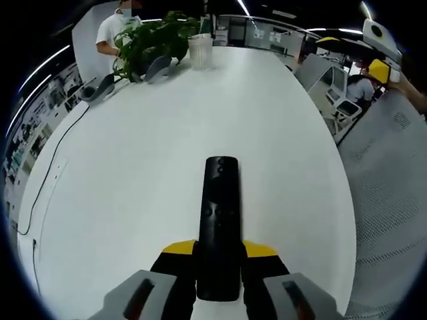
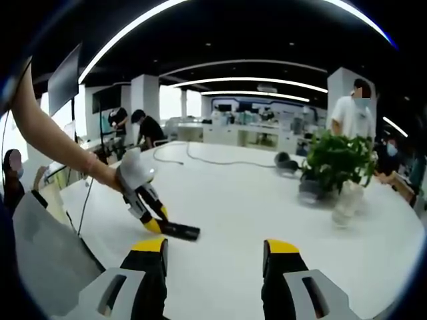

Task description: Press the specified remote control buttons in sequence, fully releasing each button before pressing the next.

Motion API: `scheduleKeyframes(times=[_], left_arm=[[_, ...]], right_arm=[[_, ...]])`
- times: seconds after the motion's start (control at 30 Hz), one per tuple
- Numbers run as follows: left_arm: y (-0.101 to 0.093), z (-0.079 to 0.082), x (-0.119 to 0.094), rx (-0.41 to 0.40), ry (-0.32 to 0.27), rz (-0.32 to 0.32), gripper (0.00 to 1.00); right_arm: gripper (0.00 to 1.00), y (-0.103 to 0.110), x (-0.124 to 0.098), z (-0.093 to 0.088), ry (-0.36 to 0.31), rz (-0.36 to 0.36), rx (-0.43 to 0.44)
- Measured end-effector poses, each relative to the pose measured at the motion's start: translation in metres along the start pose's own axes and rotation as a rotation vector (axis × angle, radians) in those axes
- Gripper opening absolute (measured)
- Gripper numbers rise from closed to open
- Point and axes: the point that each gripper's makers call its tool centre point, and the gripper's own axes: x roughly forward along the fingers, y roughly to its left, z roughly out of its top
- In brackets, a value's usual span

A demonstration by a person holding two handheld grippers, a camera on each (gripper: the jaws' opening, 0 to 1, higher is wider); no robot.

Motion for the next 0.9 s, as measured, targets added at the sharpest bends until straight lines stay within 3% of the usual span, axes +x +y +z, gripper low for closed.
scheduleKeyframes(times=[0.4,0.9], left_arm=[[-0.010,-0.001,-0.001,-0.014,-0.025,0.009,0.25],[-0.042,-0.006,-0.004,-0.006,-0.038,-0.001,0.25]], right_arm=[[0.55,0.001,0.000,-0.002,0.012,0.002,-0.013],[0.54,0.009,0.002,-0.004,0.030,0.034,-0.053]])
